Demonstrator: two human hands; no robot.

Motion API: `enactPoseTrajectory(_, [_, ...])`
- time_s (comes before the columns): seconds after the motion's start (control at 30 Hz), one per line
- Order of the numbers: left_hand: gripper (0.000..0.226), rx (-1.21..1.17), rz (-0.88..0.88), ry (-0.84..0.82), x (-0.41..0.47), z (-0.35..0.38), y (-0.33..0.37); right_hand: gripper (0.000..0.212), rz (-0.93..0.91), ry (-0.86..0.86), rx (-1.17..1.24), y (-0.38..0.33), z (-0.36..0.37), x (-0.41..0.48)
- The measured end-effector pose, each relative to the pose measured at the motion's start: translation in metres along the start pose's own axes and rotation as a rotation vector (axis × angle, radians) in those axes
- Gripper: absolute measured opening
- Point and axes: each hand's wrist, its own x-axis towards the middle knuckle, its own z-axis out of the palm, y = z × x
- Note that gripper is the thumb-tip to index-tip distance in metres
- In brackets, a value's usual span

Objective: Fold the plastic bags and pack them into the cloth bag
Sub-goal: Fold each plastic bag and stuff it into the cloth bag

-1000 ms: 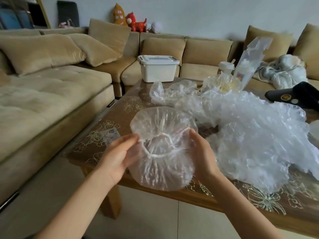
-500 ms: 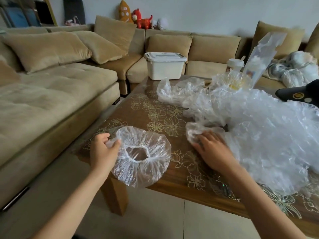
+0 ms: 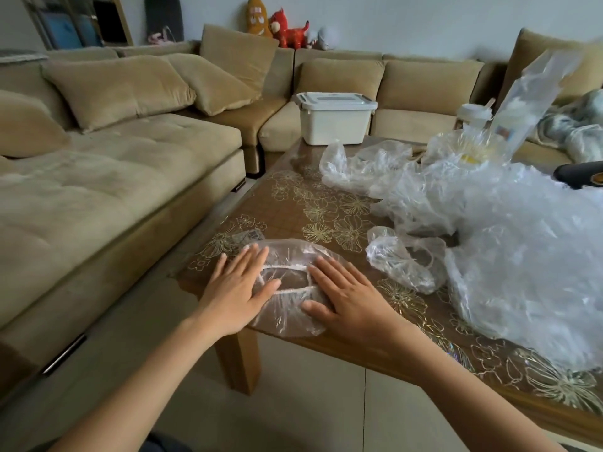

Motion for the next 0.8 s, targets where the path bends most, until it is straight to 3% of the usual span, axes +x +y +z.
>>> enactPoseTrajectory(0.1, [0.099,-0.059,0.051,0.033,-0.003,-0.001,-0.009,0.097,0.036,0.031,0.059,0.007,-0.001,-0.005])
enactPoseTrajectory(0.17, [0.104,-0.146,0.104,0.109,-0.009,-0.006,-0.011,0.103,0.013,0.153,0.136,0.003,-0.006,-0.009])
enactPoseTrajectory(0.27, [0.093,-0.229,0.209,0.256,-0.025,-0.016,-0.013,0.087,-0.094,0.207,0.13,-0.019,-0.025,-0.015])
enactPoseTrajectory(0.33, [0.106,-0.246,0.239,0.126,-0.034,-0.019,-0.015,0.094,-0.16,0.109,0.058,-0.032,-0.022,-0.021])
enactPoseTrajectory(0.4, [0.117,-0.089,0.295,0.007,-0.038,-0.012,-0.02,0.097,-0.17,0.121,-0.009,-0.031,-0.002,-0.025])
enactPoseTrajectory(0.53, [0.083,-0.022,0.338,0.101,-0.037,0.001,-0.03,0.05,-0.142,0.234,0.024,-0.024,0.018,-0.026])
enactPoseTrajectory(0.67, [0.053,-0.091,0.323,0.241,-0.038,-0.003,-0.031,0.048,-0.112,0.203,0.403,-0.023,0.002,-0.02])
enactPoseTrajectory(0.77, [0.028,-0.132,0.357,0.349,-0.031,-0.012,-0.029,0.036,-0.068,0.147,0.535,-0.016,-0.015,-0.018])
enactPoseTrajectory(0.8, [0.029,-0.155,0.361,0.361,-0.029,-0.017,-0.028,0.037,-0.049,0.145,0.546,-0.013,-0.02,-0.018])
